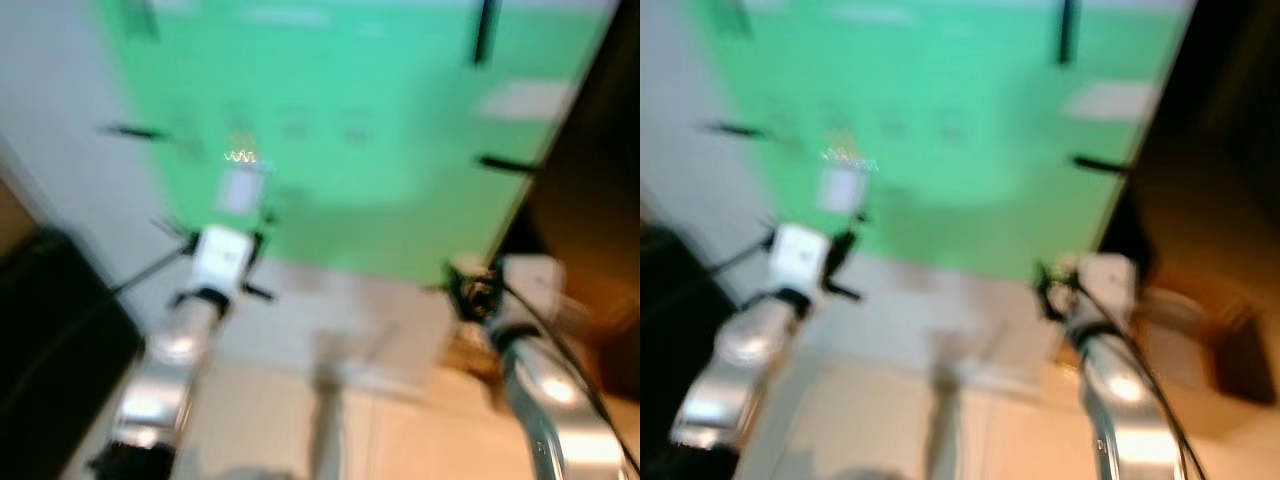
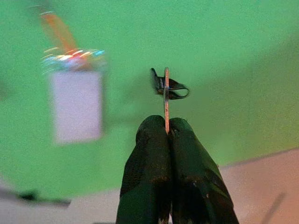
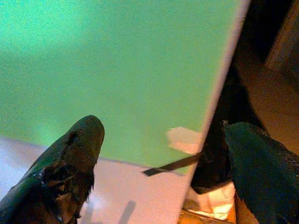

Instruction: Hang keys on a hook

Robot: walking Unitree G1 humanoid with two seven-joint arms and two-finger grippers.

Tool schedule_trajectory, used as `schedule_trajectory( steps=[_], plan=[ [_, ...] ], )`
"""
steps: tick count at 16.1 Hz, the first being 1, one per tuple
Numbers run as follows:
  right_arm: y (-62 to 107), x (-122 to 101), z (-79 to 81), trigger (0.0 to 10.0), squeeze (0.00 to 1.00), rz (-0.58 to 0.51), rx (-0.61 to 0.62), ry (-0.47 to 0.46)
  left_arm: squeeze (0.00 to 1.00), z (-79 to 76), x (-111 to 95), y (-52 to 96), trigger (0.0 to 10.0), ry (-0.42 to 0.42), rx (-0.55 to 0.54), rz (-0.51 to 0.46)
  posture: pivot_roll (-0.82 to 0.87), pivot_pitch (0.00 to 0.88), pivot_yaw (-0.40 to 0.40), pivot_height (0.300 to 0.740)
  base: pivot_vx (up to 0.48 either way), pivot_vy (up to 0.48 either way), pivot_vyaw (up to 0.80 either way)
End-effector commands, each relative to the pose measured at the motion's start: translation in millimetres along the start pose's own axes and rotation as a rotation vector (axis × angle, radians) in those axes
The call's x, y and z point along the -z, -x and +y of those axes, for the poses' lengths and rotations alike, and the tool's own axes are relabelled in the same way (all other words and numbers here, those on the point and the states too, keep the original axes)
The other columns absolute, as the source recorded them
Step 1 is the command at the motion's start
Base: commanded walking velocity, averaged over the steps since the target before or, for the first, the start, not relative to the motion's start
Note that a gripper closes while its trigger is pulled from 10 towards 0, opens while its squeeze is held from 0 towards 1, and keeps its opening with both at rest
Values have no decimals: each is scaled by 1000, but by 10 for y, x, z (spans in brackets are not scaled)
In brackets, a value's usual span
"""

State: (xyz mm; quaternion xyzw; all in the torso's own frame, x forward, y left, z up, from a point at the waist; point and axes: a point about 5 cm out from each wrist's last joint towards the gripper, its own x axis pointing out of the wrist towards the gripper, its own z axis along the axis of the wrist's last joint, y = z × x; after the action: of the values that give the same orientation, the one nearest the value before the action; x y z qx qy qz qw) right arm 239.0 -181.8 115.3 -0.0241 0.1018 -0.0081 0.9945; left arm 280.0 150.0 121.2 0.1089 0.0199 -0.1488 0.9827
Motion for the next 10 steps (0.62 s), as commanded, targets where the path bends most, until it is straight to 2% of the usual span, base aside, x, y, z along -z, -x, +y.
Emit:
schedule_trajectory(
  steps=[1, 2, 3, 4, 6, 10],
  plan=[
    [17, 23, -39, 10000, 0, 9, -6, -5, 0, -27, -104, -45, 10000, -17, 8, -43, -63, 0, 36, 740, 0, 0, 0],
    [19, -1, -21, 10000, 0, -4, -32, -20, 0, -11, -142, -61, 10000, -65, 11, -52, -62, 0, 35, 740, 0, 0, 0],
    [33, -55, 24, 10000, 0, -35, -100, -35, 0, 27, -214, -95, 10000, -147, -1, -76, -61, 0, 35, 740, 0, 0, 0],
    [38, -68, 36, 10000, 0, -42, -120, -35, 0, 37, -230, -105, 10000, -167, -5, -81, -61, 0, 35, 740, 0, 0, 0],
    [78, -153, 108, 10000, 0, -75, -263, -13, 0, 127, -352, -237, 10000, -264, -39, -109, -64, 0, 32, 740, 0, 0, 0],
    [105, -292, 159, 10000, 0, -121, -381, 1, 0, 262, -583, -475, 10000, -357, -82, -161, -70, 0, 34, 740, 0, 0, 0]
  ],
)
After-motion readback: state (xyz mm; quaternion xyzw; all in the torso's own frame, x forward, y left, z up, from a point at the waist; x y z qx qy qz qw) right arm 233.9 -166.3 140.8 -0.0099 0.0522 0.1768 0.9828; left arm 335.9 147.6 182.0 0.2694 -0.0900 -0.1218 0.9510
